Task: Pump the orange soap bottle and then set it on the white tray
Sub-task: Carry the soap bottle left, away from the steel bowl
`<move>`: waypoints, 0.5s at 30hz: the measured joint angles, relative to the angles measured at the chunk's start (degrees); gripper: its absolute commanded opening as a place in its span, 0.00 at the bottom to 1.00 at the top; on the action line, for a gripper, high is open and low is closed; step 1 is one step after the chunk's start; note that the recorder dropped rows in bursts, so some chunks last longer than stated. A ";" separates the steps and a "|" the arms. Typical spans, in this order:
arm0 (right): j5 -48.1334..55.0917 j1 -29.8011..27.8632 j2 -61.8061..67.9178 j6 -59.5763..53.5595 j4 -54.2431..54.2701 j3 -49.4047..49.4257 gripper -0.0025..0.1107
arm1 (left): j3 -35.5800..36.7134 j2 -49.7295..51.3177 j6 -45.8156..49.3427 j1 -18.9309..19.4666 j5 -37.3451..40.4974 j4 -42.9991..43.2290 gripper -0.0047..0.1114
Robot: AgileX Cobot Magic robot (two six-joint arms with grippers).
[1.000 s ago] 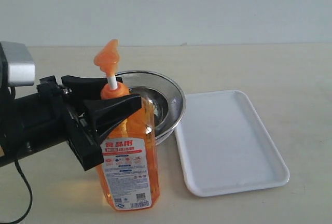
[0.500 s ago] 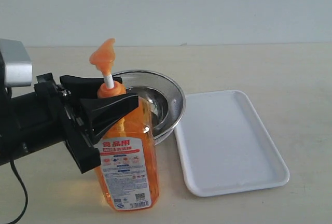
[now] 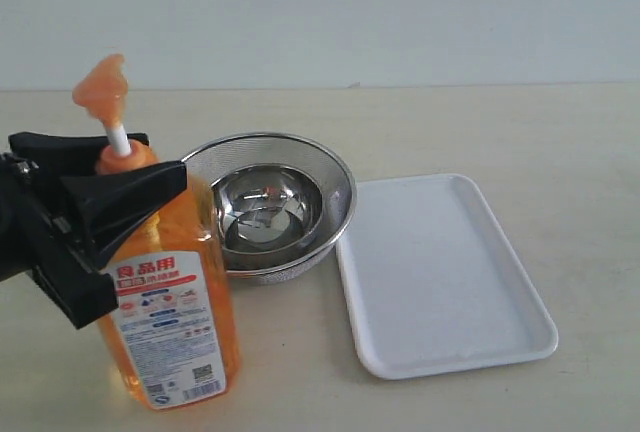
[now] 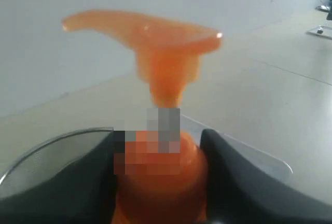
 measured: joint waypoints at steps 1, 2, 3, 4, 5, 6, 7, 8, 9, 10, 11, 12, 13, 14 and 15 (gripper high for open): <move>0.00 0.00 0.00 0.00 0.00 0.00 0.03 | 0.00 -1.67 0.46 0.00 0.98 -0.80 0.08; 0.00 0.00 0.00 0.00 0.00 0.00 0.03 | 0.00 -2.69 1.11 0.00 1.74 -2.15 0.08; 0.00 0.00 0.00 0.00 0.00 0.00 0.03 | 0.00 -3.62 2.10 0.00 2.29 -3.50 0.08; 0.00 0.00 0.00 0.00 0.00 0.00 0.03 | 0.08 -4.86 4.16 0.00 3.31 -6.18 0.08; 0.00 0.00 0.00 0.00 0.00 0.00 0.03 | 0.08 -5.61 5.92 0.00 3.98 -8.46 0.08; 0.00 0.00 0.00 0.00 0.00 0.00 0.03 | 0.08 -6.41 8.49 0.00 4.86 -11.95 0.08; 0.00 0.00 0.00 0.00 0.00 0.00 0.03 | 0.08 -7.05 11.41 0.00 5.47 -15.93 0.08; 0.00 0.00 0.00 0.00 0.00 0.00 0.03 | 0.08 -7.45 14.59 0.00 5.84 -19.34 0.08; 0.00 0.00 0.00 0.00 0.00 0.00 0.03 | 0.08 -7.69 18.04 0.00 6.03 -23.70 0.08; 0.00 0.00 0.00 0.00 0.00 0.00 0.03 | 0.08 -7.98 20.94 0.00 6.02 -27.22 0.08; 0.00 0.00 0.00 0.00 0.00 0.00 0.03 | 0.08 -8.01 24.63 0.00 6.02 -31.58 0.08; 0.00 0.00 0.00 0.00 0.00 0.00 0.03 | 0.08 -8.01 28.34 0.00 6.02 -36.69 0.08; 0.00 0.00 0.00 0.00 0.00 0.00 0.03 | 0.08 -8.01 31.89 0.00 5.90 -40.41 0.08; 0.00 0.00 0.00 0.00 0.00 0.00 0.03 | 0.08 -8.01 34.41 0.00 5.81 -42.86 0.08; 0.00 0.00 0.00 0.00 0.00 0.00 0.03 | 0.08 -8.01 37.04 0.00 5.34 -45.27 0.08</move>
